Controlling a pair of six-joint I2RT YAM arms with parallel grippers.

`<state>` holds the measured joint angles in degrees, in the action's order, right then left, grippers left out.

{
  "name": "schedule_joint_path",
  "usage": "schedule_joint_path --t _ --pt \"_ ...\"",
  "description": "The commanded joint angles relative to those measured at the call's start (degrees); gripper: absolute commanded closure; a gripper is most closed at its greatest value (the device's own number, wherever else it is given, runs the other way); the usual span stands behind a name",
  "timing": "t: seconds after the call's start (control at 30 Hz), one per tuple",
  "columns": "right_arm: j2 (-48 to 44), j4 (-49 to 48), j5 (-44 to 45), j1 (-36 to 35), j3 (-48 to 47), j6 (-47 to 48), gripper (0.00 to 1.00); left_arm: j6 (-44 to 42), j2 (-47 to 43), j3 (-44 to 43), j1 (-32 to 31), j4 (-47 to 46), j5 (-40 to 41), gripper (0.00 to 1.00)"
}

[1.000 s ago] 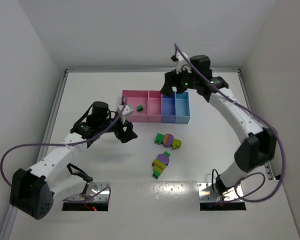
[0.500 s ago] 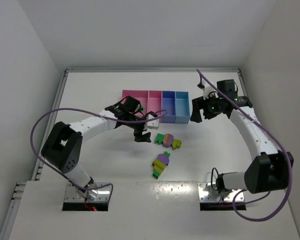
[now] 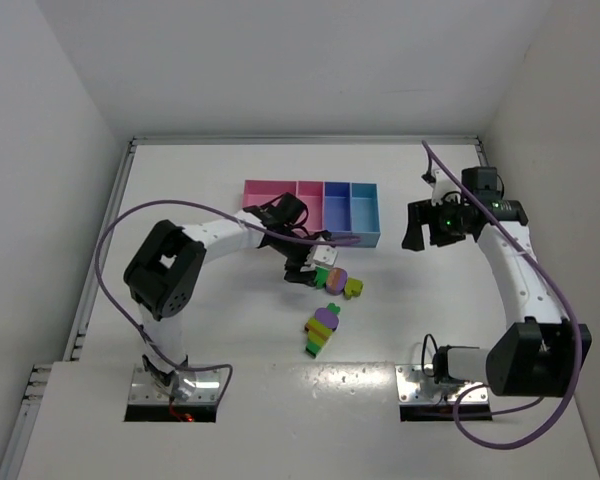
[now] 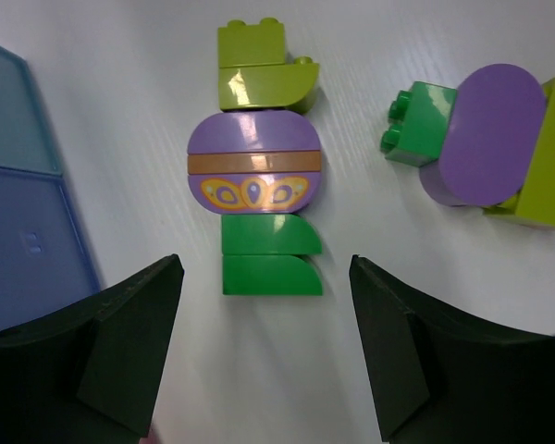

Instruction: Sort the legos into containers by color

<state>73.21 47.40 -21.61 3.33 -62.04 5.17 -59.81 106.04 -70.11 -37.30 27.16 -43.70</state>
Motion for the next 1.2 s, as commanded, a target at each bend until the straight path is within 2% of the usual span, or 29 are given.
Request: schedule_joint_path --t 0.0,0.23,0.53,0.67,0.8,0.9,1.03,1.17 --pt "-1.4 1.1 -2.0 1.8 0.3 0.5 0.20 -4.1 2.6 -4.2 -0.9 1.0 -1.6 0.21" --pt "1.1 3.0 -3.3 4.0 -1.2 1.7 0.20 -6.8 5.1 -6.0 -1.5 4.6 -0.5 0.21" --pt "4.8 3.6 -6.4 5.6 -4.2 2.2 0.19 -5.4 8.0 -7.7 -1.5 5.3 1.3 0.21" --pt "6.0 3.6 -7.0 6.2 -4.8 2.2 0.19 -4.0 9.4 -8.7 -1.5 5.3 2.5 0.29" --pt "6.0 3.6 -7.5 6.2 -4.8 2.2 0.19 -2.9 10.0 -9.3 -1.5 5.3 3.0 0.43" --pt "6.5 3.6 -9.5 6.2 -4.8 2.2 0.19 -2.2 9.5 -8.0 -1.5 5.3 3.0 0.49" --pt "8.6 5.8 -17.3 6.2 -5.5 2.9 0.19 -0.6 5.6 -4.6 -0.9 3.0 1.9 0.60" --pt "10.7 7.8 -27.0 5.0 -6.1 4.4 0.18 6.4 -0.4 0.1 0.4 -2.4 0.5 0.67"
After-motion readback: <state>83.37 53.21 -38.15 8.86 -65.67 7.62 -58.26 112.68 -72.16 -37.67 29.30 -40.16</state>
